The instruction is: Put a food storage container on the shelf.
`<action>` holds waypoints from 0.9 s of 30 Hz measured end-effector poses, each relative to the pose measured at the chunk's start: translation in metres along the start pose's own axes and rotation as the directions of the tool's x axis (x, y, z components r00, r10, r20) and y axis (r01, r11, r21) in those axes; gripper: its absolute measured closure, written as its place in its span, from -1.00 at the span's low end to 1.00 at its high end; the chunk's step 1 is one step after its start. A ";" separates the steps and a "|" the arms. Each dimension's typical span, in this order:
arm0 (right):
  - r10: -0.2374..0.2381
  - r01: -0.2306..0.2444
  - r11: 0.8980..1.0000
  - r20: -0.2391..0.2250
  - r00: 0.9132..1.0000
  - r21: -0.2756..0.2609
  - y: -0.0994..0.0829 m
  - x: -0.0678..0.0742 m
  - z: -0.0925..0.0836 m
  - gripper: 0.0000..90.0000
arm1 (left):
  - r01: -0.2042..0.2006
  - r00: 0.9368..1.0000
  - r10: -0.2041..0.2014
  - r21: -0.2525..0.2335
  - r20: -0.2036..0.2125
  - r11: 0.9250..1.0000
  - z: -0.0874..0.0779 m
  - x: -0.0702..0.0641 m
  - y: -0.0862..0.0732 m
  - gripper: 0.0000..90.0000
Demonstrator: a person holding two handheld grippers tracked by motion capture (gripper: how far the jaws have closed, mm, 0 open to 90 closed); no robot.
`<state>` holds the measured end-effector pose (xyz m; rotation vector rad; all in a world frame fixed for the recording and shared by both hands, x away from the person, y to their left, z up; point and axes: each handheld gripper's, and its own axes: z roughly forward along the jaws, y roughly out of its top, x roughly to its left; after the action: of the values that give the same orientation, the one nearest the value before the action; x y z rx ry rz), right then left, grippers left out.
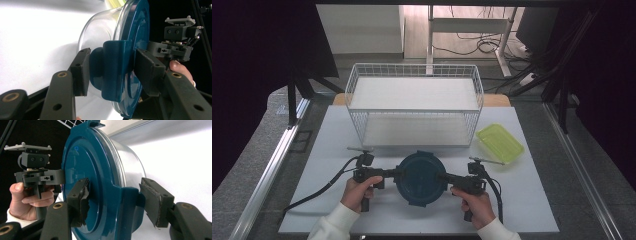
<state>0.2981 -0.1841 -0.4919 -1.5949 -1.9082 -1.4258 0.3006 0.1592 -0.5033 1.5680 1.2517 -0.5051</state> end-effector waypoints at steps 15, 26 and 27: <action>-0.034 0.034 0.999 -0.003 0.999 -0.011 0.024 0.016 0.000 -0.10 | -0.041 0.999 0.041 -0.040 -0.005 0.998 -0.012 -0.014 0.020 0.09; -0.062 0.062 0.998 -0.001 0.998 -0.032 0.045 0.029 -0.006 -0.10 | -0.062 0.998 0.062 -0.069 -0.002 0.996 -0.018 -0.027 0.037 0.09; -0.064 0.064 0.997 -0.001 0.998 -0.035 0.047 0.031 -0.007 -0.10 | -0.064 0.998 0.064 -0.072 -0.002 0.995 -0.019 -0.028 0.039 0.09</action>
<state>0.3254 -0.1756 -0.4431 -1.5599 -1.9595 -1.4941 0.3200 0.1651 -0.4559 1.5416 1.2031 -0.4148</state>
